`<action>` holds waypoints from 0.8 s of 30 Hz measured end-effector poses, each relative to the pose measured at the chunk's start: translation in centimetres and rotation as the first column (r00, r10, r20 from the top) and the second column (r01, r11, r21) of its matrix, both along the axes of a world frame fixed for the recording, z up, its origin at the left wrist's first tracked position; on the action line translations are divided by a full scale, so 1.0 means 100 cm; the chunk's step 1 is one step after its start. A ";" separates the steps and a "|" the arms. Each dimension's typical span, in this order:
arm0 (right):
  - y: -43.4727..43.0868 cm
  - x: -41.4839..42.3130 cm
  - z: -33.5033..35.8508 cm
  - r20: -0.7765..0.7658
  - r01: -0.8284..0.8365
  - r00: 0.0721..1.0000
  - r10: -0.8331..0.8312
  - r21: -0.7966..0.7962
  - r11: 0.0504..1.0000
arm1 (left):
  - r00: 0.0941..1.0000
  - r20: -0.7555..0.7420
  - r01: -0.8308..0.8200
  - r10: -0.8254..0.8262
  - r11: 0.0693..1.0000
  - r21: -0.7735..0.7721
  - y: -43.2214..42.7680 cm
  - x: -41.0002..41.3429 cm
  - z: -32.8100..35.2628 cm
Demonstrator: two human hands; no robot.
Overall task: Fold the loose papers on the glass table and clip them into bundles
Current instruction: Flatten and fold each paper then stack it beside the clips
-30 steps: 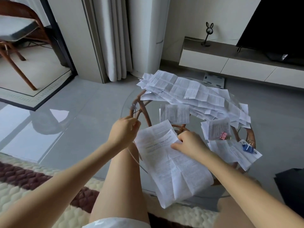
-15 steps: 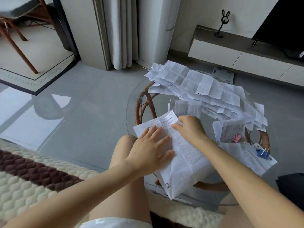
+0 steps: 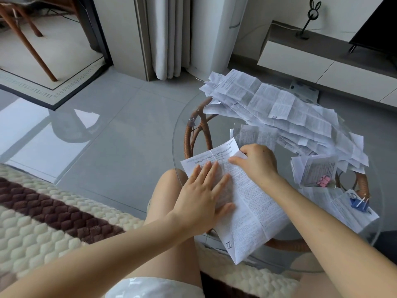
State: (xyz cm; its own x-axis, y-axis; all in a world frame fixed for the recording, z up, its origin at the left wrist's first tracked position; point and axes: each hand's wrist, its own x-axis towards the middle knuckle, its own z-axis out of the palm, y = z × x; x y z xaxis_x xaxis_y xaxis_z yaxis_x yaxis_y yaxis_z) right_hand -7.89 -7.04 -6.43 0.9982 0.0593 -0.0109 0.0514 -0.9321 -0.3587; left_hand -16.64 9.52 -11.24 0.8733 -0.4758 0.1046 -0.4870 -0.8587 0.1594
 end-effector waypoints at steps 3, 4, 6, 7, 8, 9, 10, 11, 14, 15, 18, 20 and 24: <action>-0.001 0.002 -0.001 -0.009 0.005 1.000 -0.005 0.008 1.000 | 1.000 0.011 -0.014 0.014 1.000 0.004 0.001 0.000 -0.001; -0.001 0.002 -0.001 -0.016 0.008 1.000 -0.008 0.014 1.000 | 1.000 0.011 -0.017 0.017 1.000 0.004 0.001 0.000 0.000; -0.002 0.003 0.001 -0.020 0.015 1.000 -0.015 0.024 1.000 | 1.000 0.017 -0.025 0.025 1.000 -0.007 0.001 -0.001 0.001; -0.002 0.003 0.002 -0.017 0.015 1.000 -0.015 0.018 1.000 | 1.000 0.011 -0.028 0.028 1.000 -0.011 0.001 -0.001 0.002; -0.002 0.002 0.002 -0.015 0.015 1.000 -0.015 0.002 1.000 | 1.000 0.002 -0.030 0.030 0.999 -0.012 0.001 -0.002 0.003; -0.001 0.001 0.002 -0.014 0.018 1.000 -0.018 -0.019 1.000 | 1.000 -0.001 -0.030 0.030 0.999 -0.015 0.001 -0.002 0.003; 0.000 0.001 0.001 -0.014 0.023 1.000 -0.023 -0.037 0.999 | 1.000 0.001 -0.029 0.029 0.999 -0.016 0.001 -0.002 0.003; 0.001 0.000 0.001 -0.014 0.033 0.999 -0.033 -0.050 0.998 | 1.000 0.000 -0.029 0.029 0.999 -0.014 0.001 -0.002 0.002; 0.004 -0.002 -0.001 0.000 0.064 0.998 -0.064 -0.056 0.996 | 0.999 -0.004 -0.037 0.037 0.999 -0.013 0.001 -0.003 0.001; 0.004 -0.002 -0.001 0.002 0.071 0.997 -0.071 -0.053 0.996 | 0.999 -0.003 -0.040 0.040 0.999 -0.014 0.001 -0.003 0.001; 0.005 -0.001 -0.001 -0.008 0.082 0.997 -0.083 -0.056 0.995 | 0.999 -0.002 -0.049 0.049 0.999 -0.024 0.000 -0.003 0.001; 0.006 0.000 -0.001 -0.016 0.084 0.996 -0.085 -0.056 0.995 | 0.998 -0.009 -0.058 0.057 0.998 -0.027 0.000 -0.003 0.001; 0.007 0.000 -0.001 -0.026 0.100 0.994 -0.102 -0.060 0.993 | 0.997 -0.019 -0.069 0.068 0.997 -0.028 0.001 -0.004 0.000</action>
State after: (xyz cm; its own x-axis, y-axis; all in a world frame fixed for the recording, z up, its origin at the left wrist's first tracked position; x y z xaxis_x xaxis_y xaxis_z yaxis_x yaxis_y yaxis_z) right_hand -7.90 -6.36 -6.49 0.9982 -0.0437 -0.0407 -0.0540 -0.9514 -0.3033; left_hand -17.07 9.58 -11.25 0.9056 -0.4117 0.1016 -0.4240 -0.8850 0.1923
